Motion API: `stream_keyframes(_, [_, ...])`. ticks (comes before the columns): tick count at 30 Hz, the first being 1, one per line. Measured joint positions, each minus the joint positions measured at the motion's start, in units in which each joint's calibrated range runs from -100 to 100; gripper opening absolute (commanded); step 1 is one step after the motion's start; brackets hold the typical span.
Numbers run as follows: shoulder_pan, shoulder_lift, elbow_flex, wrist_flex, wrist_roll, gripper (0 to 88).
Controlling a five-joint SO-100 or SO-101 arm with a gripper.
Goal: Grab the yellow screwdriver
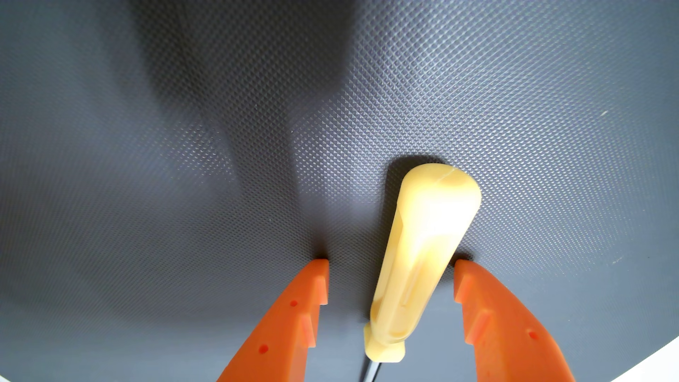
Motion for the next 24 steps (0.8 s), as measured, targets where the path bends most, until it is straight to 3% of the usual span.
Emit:
stream_keyframes(7, [0.0, 0.42, -0.99, -0.96, 0.0, 10.3])
stream_keyframes(22, [0.0, 0.42, -1.08, -1.83, -1.26, 9.1])
stream_keyframes(24, [0.0, 0.42, -1.08, -1.83, -1.26, 5.2])
